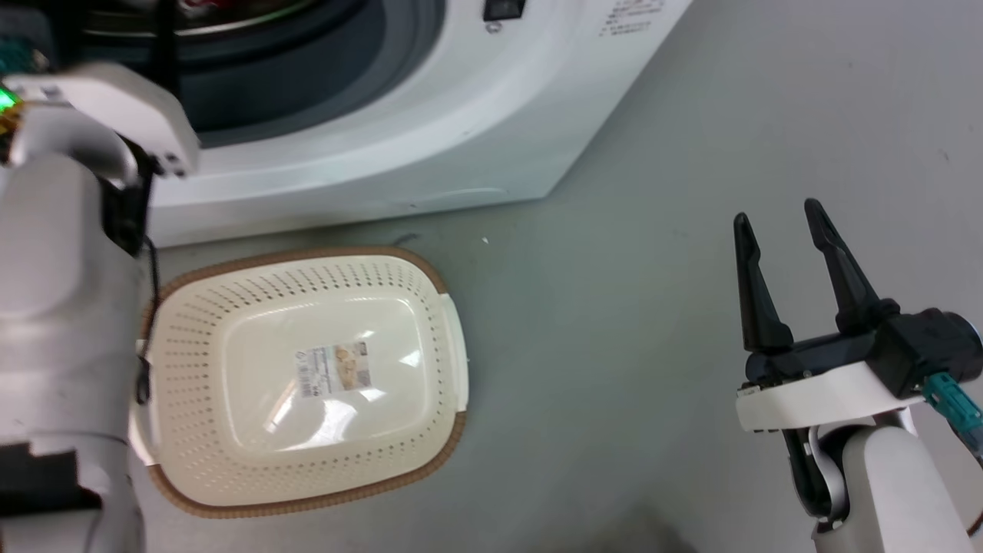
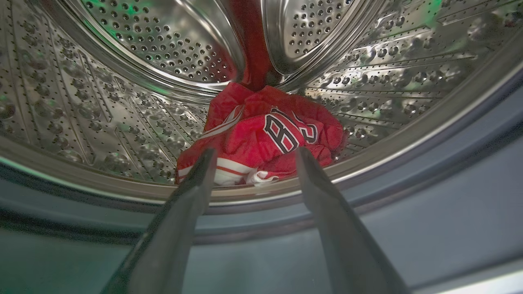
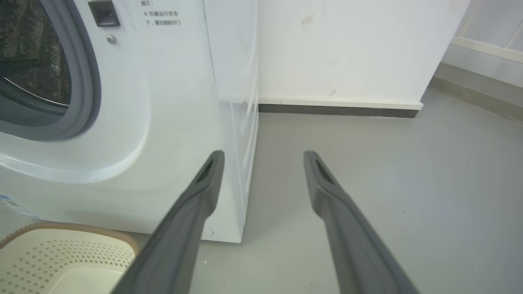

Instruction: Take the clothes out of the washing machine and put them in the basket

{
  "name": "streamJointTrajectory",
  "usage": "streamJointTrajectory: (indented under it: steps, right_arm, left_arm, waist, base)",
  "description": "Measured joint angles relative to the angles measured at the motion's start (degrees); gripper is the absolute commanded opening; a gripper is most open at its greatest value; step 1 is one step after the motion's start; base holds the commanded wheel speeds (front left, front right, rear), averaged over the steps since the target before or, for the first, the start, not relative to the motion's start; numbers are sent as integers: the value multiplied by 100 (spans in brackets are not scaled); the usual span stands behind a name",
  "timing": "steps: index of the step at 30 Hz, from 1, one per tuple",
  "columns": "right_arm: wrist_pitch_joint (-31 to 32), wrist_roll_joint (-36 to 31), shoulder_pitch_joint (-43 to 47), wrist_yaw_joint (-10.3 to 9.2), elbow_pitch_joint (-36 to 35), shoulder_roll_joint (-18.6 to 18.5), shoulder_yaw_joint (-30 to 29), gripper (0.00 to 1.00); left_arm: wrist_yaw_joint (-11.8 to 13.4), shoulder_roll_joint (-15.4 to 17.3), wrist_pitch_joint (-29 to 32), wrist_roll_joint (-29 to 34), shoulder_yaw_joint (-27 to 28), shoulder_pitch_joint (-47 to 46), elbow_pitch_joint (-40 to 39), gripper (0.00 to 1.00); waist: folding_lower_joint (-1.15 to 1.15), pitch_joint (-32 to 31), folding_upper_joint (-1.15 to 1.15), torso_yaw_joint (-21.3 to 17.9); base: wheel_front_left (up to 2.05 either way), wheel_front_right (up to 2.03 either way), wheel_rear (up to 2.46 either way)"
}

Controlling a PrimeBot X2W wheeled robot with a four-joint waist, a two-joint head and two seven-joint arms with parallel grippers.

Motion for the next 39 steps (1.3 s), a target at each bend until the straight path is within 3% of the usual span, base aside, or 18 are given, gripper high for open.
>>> streamJointTrajectory:
  steps: [12,21,33,39]
  right_arm:
    - [-46,307,-237,0,-142,1,285,100]
    - [-49,453,-258,0,-389,2,463,100]
    - [-51,623,-279,0,-535,1,670,100]
    - [-51,716,-276,0,-546,1,713,100]
  left_arm:
    - [-22,675,823,55,-240,-1533,682,100]
    - [-35,1225,1844,196,-614,-2639,1042,100]
    - [-38,1771,3586,-296,-1328,-3362,1107,100]
    - [-38,2006,4173,-489,-1451,-3415,925,100]
  waist:
    - [0,757,0,-581]
    - [0,1110,0,-863]
    - [-1,1683,0,-1204]
    - [-1,1803,0,-1332]
  base:
    - [0,0,0]
    - [0,0,0]
    - [0,0,0]
    - [0,0,0]
